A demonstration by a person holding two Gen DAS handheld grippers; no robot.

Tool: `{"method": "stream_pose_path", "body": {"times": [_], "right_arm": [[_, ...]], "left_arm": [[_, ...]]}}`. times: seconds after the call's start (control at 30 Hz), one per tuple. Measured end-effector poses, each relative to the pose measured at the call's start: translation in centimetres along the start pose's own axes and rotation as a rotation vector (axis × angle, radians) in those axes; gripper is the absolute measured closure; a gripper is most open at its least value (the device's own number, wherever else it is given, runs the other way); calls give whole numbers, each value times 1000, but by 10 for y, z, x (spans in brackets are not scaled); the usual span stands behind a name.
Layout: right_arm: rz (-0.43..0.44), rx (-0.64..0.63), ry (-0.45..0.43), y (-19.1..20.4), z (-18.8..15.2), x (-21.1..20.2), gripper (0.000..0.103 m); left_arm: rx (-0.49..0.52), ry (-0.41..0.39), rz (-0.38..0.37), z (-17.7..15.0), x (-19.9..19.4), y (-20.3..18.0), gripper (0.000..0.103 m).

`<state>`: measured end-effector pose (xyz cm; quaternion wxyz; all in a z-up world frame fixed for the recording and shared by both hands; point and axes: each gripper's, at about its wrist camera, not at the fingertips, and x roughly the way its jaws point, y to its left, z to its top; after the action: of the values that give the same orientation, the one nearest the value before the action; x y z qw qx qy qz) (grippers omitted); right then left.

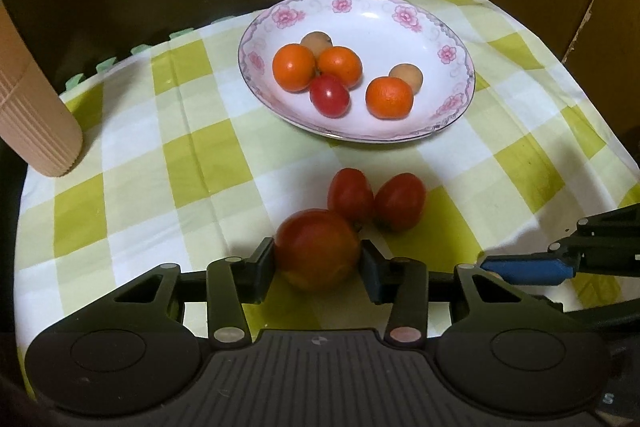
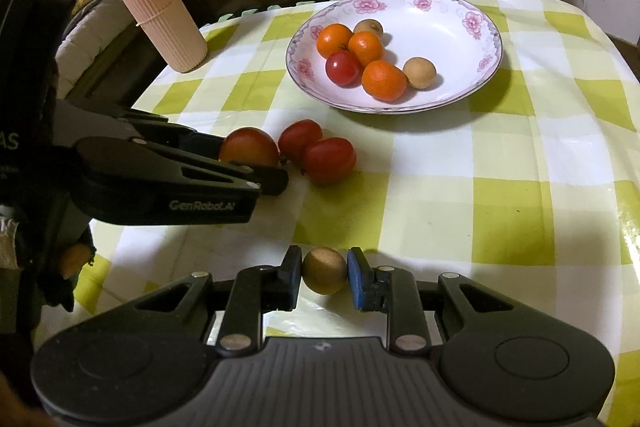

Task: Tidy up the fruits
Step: 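Withdraw both open tools from the bowl toward the remaining fruit, then grasp the large red tomato with the left tool while the right tool grasps a brown fruit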

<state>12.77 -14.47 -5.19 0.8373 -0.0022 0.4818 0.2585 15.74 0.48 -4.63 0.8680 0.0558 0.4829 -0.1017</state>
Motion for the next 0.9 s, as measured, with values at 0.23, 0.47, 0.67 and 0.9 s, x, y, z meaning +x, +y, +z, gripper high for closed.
{"method": "stream_pose_path", "body": {"times": [0.23, 0.47, 0.67, 0.9], "right_arm": [[-17, -6, 5, -2, -1, -1, 79], [-45, -45, 10, 0, -13, -8, 79], [-51, -82, 20, 3, -19, -12, 78], [-35, -71, 22, 1, -23, -14, 76]], "left_arm": [[-11, 43, -15, -17, -15, -5, 51], [33, 68, -38, -48, -30, -28, 50], [34, 47, -20, -49, -33, -28, 34], [70, 23, -9, -49, -37, -32, 28]]}}
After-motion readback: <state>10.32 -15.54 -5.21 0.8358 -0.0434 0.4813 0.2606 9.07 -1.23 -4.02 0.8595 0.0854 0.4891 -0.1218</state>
